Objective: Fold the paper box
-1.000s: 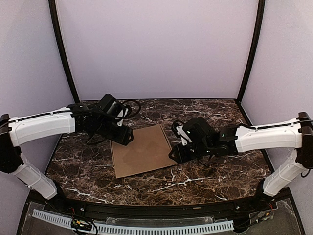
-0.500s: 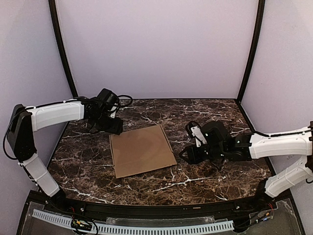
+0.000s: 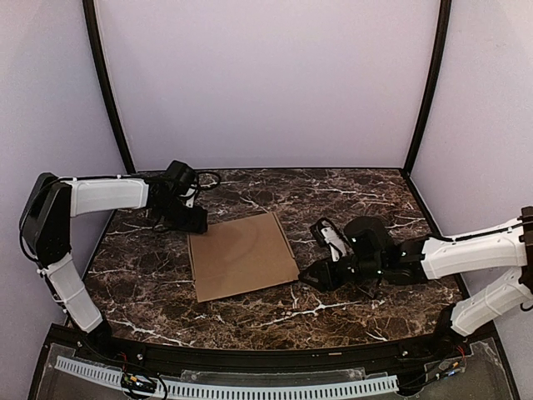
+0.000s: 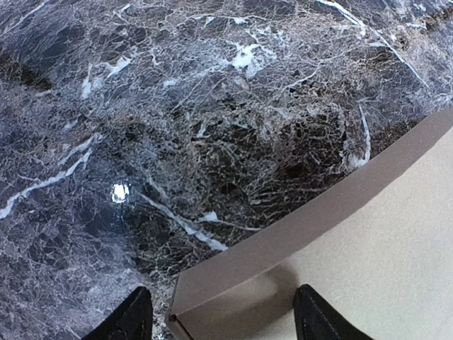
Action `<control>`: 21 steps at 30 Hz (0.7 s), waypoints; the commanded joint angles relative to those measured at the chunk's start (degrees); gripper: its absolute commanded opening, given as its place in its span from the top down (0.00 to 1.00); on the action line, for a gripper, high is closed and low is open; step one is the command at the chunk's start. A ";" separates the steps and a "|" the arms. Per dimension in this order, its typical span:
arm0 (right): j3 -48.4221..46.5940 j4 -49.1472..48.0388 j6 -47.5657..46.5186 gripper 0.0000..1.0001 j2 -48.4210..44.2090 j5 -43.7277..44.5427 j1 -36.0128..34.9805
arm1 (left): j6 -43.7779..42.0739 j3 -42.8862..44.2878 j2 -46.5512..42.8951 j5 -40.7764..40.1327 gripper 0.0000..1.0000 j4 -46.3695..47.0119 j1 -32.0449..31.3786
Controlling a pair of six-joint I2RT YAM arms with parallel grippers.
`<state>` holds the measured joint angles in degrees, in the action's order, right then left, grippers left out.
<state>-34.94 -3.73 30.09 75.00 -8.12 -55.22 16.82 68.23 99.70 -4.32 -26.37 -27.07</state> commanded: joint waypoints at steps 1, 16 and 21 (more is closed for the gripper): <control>-0.09 -2.69 1.86 0.60 2.08 -2.10 -2.30 | 1.38 -3.69 0.16 1.77 0.33 1.72 0.61; -3.42 1.69 4.16 0.60 6.60 4.04 -3.62 | 6.22 -20.31 -9.77 9.79 0.44 6.58 0.59; -3.12 3.33 1.40 0.59 3.96 5.34 -3.55 | 7.59 -25.30 -13.93 11.43 0.48 7.54 0.53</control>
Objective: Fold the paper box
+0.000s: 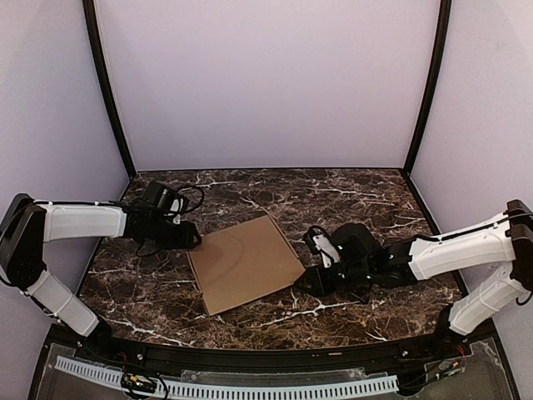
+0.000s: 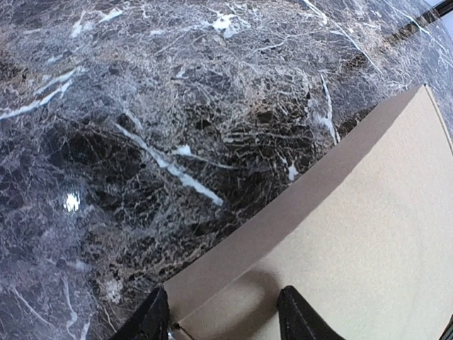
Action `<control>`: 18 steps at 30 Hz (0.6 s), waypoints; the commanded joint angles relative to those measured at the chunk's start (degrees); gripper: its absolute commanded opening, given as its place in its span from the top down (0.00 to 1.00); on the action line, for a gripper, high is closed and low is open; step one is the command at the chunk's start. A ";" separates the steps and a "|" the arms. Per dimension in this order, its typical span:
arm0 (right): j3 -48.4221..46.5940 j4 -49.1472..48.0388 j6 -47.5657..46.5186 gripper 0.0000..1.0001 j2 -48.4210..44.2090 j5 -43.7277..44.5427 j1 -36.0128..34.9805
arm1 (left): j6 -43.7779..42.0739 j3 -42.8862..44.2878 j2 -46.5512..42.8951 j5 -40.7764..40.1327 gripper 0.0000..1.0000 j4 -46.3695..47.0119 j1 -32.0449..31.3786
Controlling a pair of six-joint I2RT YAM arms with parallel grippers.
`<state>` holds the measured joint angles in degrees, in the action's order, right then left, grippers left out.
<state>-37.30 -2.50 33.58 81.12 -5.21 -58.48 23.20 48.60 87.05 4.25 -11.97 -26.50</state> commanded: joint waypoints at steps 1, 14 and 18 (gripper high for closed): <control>-0.57 2.31 -2.92 0.57 -3.10 3.06 -0.24 | 1.45 -6.04 -2.47 3.59 0.50 -6.78 -0.04; 3.44 3.64 -11.66 0.41 -13.05 2.65 1.65 | 0.05 -2.00 -12.21 3.20 0.43 -12.38 -0.04; 8.92 -4.33 -3.95 0.38 -14.63 -0.33 1.61 | -3.22 4.03 -11.52 5.56 0.38 -14.09 -0.04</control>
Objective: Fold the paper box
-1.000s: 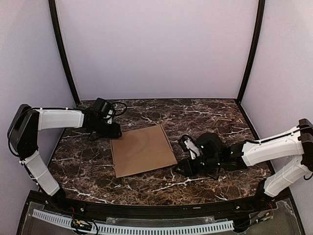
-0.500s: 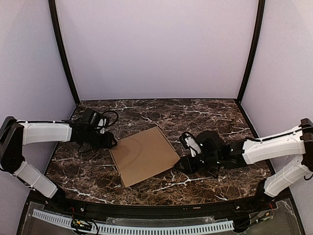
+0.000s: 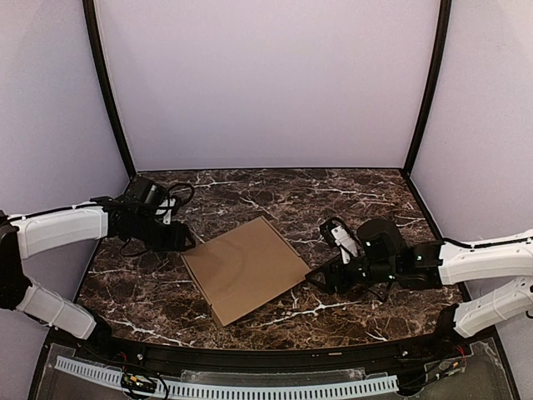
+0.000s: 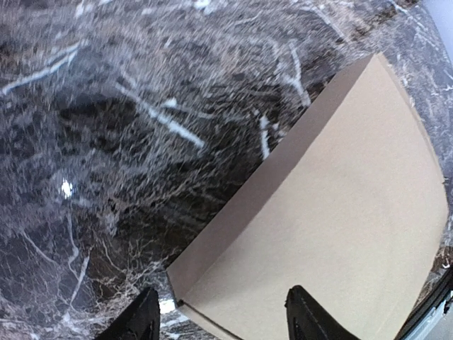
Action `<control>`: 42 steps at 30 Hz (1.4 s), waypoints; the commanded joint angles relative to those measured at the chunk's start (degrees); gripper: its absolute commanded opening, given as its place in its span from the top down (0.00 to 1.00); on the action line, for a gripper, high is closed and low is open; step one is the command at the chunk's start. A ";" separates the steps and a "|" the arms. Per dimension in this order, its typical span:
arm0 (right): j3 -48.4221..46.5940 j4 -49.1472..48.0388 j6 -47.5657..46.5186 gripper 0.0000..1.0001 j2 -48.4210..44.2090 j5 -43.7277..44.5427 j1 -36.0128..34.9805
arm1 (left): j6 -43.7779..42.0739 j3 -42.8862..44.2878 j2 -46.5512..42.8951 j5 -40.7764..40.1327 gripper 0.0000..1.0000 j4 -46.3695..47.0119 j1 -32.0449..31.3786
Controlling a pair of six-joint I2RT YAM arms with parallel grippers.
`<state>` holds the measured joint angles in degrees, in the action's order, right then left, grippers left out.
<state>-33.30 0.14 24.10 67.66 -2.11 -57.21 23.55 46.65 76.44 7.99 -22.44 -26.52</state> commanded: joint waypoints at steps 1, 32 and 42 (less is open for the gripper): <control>6.60 -11.24 9.65 0.34 -0.91 -4.53 0.36 | -4.11 8.01 -0.32 2.36 0.37 -4.14 -0.02; 13.27 -55.91 45.34 0.01 27.00 0.55 -4.71 | -13.85 19.90 26.67 10.68 0.16 -1.05 -2.92; 15.95 -56.58 47.04 0.01 26.71 1.44 -4.75 | -8.11 13.11 26.52 19.48 0.41 4.30 -3.70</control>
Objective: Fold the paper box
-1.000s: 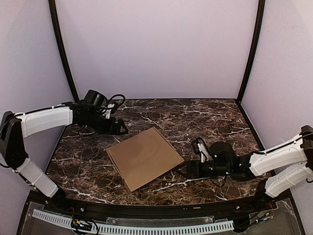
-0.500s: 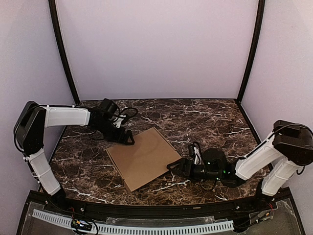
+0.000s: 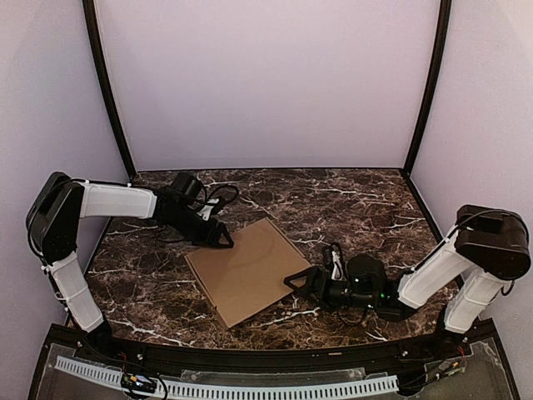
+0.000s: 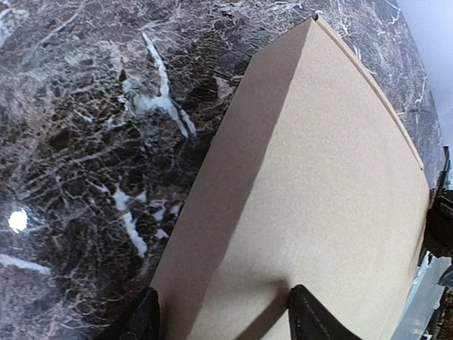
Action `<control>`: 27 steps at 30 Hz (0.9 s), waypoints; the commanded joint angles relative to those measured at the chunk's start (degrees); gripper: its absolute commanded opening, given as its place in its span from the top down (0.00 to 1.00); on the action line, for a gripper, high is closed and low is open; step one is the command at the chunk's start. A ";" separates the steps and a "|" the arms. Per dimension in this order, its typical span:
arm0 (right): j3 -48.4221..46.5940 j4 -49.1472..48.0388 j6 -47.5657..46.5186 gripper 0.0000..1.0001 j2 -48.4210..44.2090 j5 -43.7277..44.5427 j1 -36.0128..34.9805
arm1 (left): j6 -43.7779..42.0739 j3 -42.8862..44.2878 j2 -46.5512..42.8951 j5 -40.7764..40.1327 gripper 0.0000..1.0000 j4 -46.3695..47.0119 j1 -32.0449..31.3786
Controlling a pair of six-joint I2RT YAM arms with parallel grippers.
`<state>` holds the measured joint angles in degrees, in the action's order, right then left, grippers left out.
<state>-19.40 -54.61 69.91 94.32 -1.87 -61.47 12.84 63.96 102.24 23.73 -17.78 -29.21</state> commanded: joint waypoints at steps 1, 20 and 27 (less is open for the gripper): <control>2.41 -1.88 1.32 0.01 -0.21 1.26 -0.49 | 3.01 -5.25 0.62 4.38 0.44 0.88 -1.06; 6.63 -5.22 2.45 0.02 -3.78 4.66 -0.58 | 12.24 -13.64 0.41 18.77 0.78 14.86 -1.90; 8.32 -11.63 4.35 0.01 -1.21 4.31 -0.54 | 14.12 -16.86 1.37 21.50 0.86 20.49 -1.90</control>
<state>-12.64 -60.47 72.86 91.31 1.58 -61.47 25.39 50.81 101.56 44.88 3.81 -30.30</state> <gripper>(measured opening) 0.986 0.161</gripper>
